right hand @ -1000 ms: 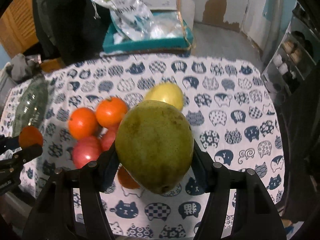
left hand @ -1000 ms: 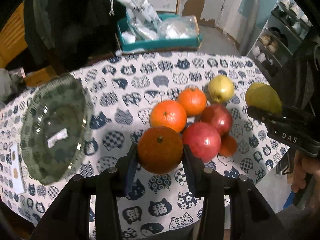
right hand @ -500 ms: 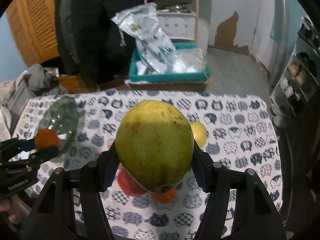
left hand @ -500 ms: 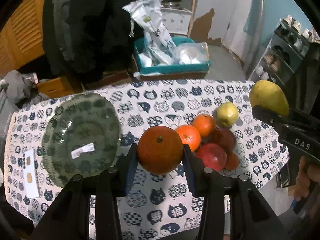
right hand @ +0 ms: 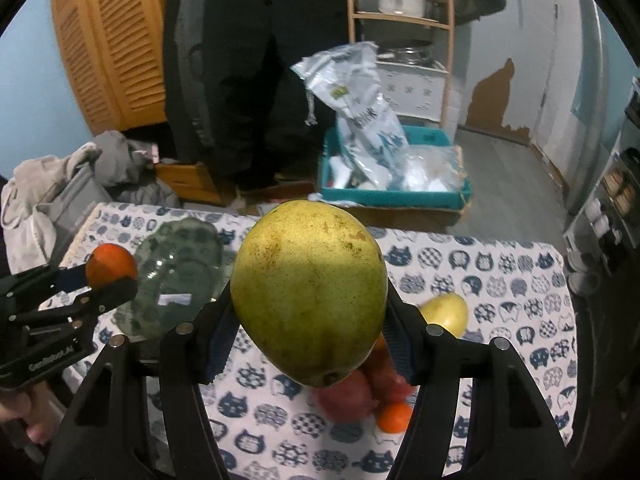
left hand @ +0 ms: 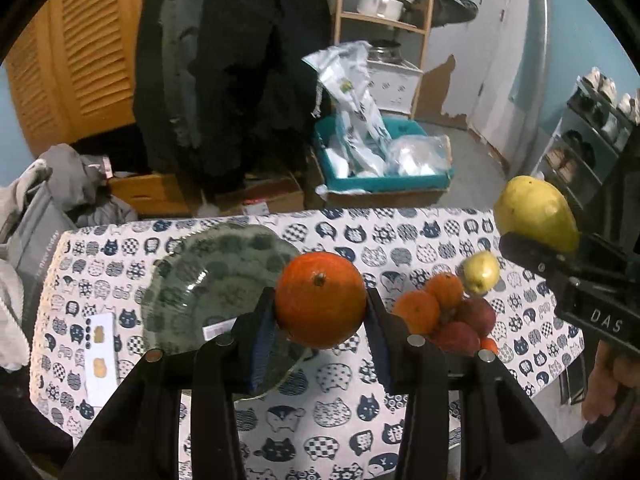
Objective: Organize fruits
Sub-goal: 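Carry the tangerine and green pear over the green glass bowl with both tools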
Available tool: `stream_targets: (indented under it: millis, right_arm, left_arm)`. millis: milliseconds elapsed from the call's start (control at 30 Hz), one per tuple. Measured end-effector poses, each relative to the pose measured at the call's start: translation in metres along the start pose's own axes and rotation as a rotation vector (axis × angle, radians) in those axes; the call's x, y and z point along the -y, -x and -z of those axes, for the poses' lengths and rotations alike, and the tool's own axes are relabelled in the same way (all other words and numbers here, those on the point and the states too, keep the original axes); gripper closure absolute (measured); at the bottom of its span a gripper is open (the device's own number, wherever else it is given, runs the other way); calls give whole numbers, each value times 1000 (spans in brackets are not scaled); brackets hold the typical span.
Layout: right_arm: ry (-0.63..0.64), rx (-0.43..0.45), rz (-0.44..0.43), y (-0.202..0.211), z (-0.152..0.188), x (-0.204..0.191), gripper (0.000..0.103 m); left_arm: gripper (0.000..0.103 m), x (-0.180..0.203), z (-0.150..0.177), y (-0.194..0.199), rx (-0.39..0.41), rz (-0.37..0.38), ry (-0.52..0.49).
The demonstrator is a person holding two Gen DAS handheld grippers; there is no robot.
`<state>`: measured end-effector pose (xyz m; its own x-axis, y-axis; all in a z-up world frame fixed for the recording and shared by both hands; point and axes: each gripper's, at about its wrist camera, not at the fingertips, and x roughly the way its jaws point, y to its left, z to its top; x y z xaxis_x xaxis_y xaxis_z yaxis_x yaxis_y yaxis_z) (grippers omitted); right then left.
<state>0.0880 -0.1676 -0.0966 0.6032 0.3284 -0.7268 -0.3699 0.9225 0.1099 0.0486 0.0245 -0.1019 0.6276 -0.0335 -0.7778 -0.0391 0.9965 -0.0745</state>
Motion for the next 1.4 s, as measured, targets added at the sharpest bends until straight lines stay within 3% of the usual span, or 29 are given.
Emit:
stream_targets:
  millis: [300, 633, 1067, 1400]
  right_arm:
    - [35, 3, -51, -11, -17, -40, 38]
    - [74, -15, -117, -36, -36, -93, 38]
    - [122, -110, -169, -95, -40, -145, 38]
    - [135, -256, -191, -157, -19, -164, 38]
  left_arm:
    - [59, -39, -6, 9, 27, -44, 50]
    - [59, -85, -5, 1, 4, -81, 111]
    - [59, -138, 10, -40, -94, -105, 185]
    - [59, -164, 32, -90, -219, -114, 247]
